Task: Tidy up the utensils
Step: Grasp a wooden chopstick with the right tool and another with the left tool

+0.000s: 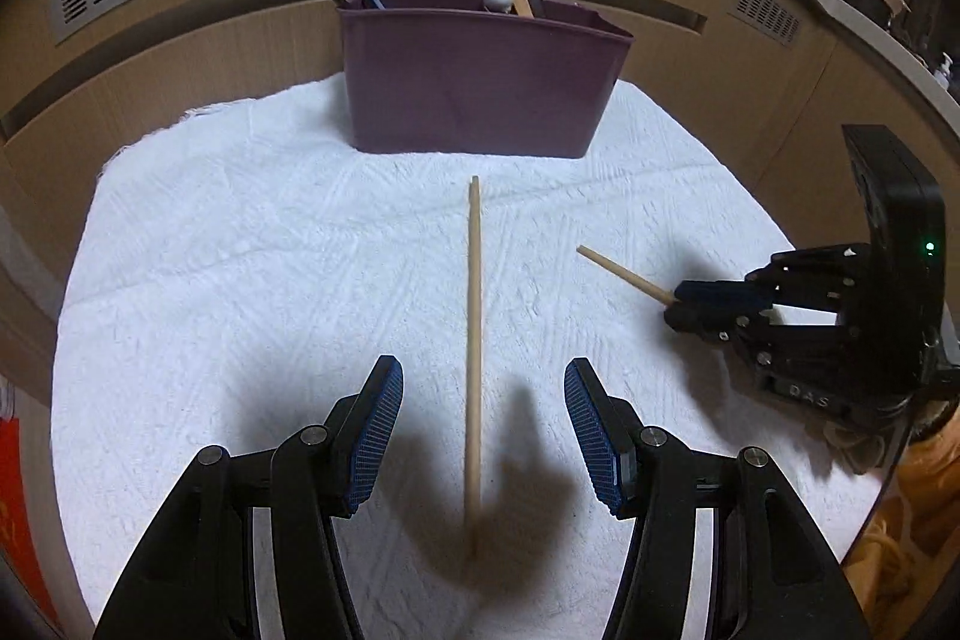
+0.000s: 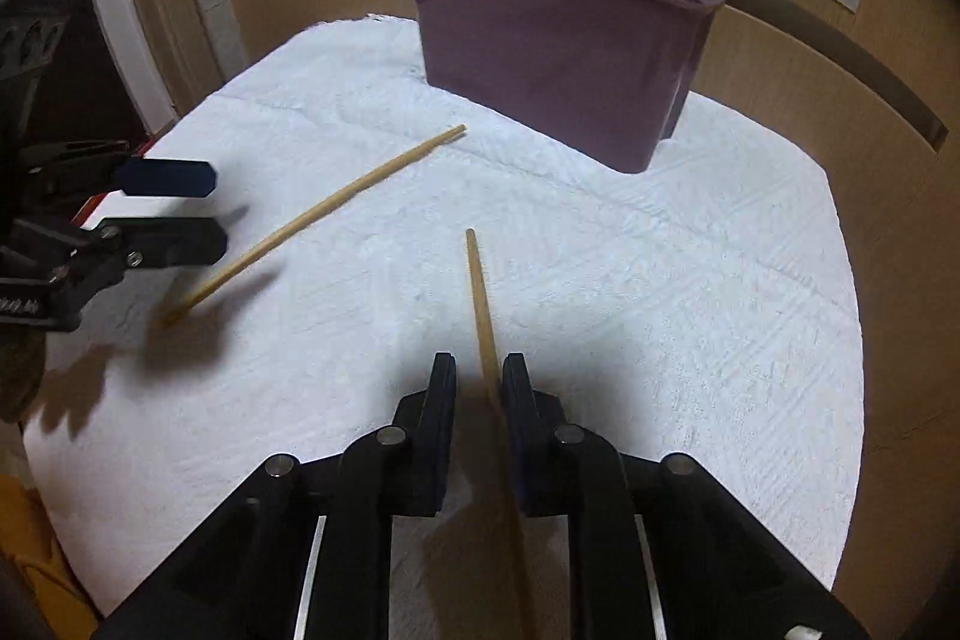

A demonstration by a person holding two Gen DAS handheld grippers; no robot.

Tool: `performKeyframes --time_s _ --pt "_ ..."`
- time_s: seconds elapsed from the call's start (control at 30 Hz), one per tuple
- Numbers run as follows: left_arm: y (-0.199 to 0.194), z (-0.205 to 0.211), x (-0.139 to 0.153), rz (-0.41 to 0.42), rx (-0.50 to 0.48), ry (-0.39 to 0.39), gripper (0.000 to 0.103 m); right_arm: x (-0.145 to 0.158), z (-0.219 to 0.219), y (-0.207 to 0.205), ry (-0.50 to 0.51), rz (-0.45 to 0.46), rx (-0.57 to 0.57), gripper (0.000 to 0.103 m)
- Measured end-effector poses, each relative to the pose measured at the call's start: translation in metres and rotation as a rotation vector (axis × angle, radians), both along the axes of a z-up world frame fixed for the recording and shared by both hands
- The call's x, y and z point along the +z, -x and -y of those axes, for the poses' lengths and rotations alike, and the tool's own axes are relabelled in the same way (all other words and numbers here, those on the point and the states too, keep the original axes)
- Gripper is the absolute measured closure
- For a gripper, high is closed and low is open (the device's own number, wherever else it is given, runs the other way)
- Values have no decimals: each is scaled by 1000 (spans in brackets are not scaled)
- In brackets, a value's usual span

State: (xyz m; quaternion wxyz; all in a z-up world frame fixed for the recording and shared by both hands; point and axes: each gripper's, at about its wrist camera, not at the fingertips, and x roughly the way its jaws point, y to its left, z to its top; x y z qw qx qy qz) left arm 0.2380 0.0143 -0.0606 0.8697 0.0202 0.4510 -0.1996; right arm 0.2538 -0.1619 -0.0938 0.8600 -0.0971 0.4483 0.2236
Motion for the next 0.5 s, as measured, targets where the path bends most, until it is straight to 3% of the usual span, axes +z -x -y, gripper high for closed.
performKeyframes --time_s 0.27,0.5 --pt "-24 13 -8 -61 -19 -22 49 12 14 12 -44 14 -8 97" --pt "-62 41 -13 -117 -65 -104 54 22 37 17 -112 17 -62 97"
